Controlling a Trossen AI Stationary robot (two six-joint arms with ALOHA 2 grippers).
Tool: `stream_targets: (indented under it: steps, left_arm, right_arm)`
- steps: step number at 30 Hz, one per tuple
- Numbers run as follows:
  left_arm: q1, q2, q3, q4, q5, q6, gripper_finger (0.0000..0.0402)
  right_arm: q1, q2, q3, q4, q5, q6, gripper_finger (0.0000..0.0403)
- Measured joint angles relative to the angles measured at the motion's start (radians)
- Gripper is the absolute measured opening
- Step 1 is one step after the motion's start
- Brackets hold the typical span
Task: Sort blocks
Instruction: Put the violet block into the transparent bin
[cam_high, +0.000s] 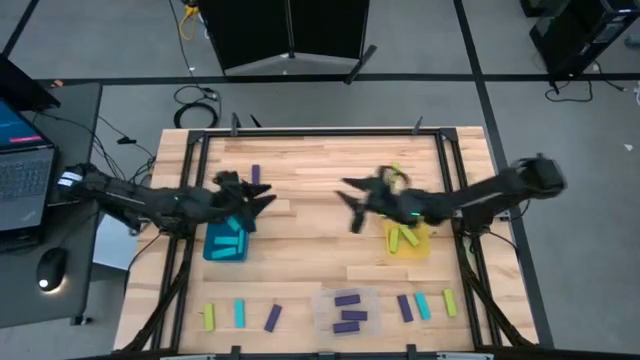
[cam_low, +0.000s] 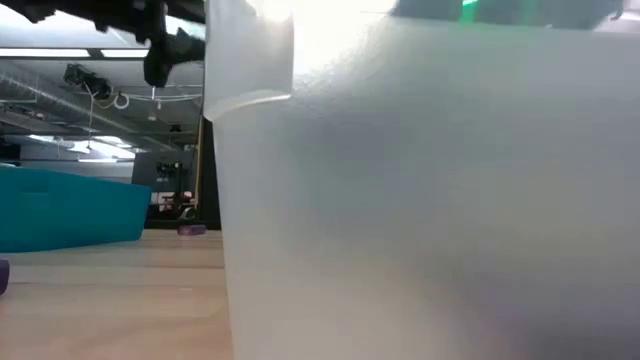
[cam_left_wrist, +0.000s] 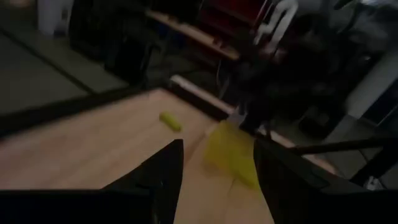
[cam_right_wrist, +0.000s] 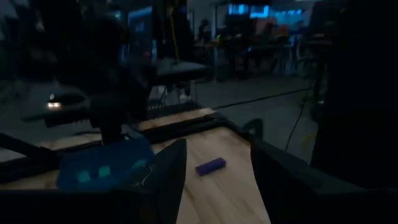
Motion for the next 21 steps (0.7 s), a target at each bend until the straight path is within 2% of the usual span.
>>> stream_targets:
  steps: [5,11,16,21]
  left_arm:
    - [-0.066,0.152,0.041,-0.06,0.056,-0.125,0.0202]
    - [-0.228,0.327,0.253,-0.426,0.072,-0.364,0.0202]
    - [-0.354,0.502,0.493,-0.815,0.076,-0.685,0.0202]
    - [-0.438,0.687,0.651,-0.911,0.19,-0.861,0.0202]
  right_arm:
    - [0.125,-0.26,-0.182,-0.009,0.119,-0.033,0.019]
    - [0.308,-0.445,-0.324,-0.018,0.247,-0.057,0.019]
    - [0.456,-0.477,-0.391,-0.021,0.314,-0.049,0.019]
    - [0.563,-0.427,-0.398,-0.015,0.422,-0.067,0.019]
